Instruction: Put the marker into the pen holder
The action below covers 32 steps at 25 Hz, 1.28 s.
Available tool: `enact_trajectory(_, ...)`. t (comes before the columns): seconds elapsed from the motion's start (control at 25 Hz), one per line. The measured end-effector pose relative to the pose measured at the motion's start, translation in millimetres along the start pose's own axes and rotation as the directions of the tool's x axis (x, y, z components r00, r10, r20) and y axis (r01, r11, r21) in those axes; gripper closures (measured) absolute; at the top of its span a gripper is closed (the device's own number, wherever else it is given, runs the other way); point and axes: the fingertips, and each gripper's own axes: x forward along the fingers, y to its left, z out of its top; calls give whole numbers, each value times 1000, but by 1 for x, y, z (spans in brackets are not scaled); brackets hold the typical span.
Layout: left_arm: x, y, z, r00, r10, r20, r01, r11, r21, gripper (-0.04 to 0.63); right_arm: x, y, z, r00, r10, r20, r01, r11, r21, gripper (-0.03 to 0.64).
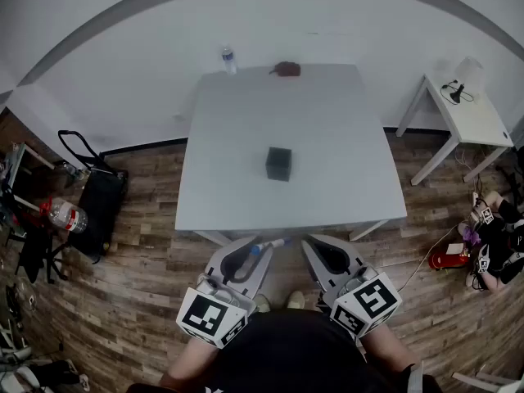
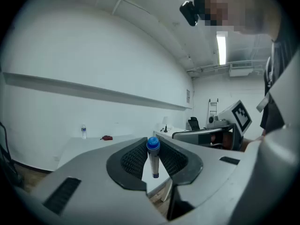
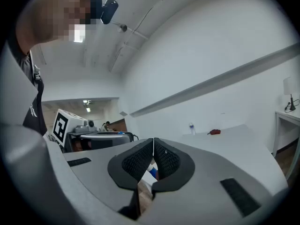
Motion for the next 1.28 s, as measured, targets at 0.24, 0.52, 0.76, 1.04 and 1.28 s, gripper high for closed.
enact_trajectory(0.24, 14, -4, -2, 1000, 8, -9, -8, 1000, -1, 517, -7, -16, 0, 1000, -5, 3, 5, 1000, 9, 600)
enact_trajectory(0.52, 26, -7, -3, 1000, 14, -24, -14, 1000, 6, 517, -10, -28, -2, 1000, -5, -2, 5, 1000, 24, 600)
enact_trajectory(0.76, 33, 1, -3, 1000, 17, -22, -17, 1000, -2, 517, -2, -32, -4, 1000, -3, -16, 3, 999, 32, 600)
enact_trajectory(1.04, 53, 35, -5, 1000, 3, -21, -3, 1000, -15, 517, 32, -44, -3, 999, -17, -42, 18, 1000, 24, 600)
enact_trajectory(1.28, 82, 73, 0, 999, -32, -24, 32, 999, -7, 517, 69, -66, 10, 997, -65, -38, 66, 998, 5, 600)
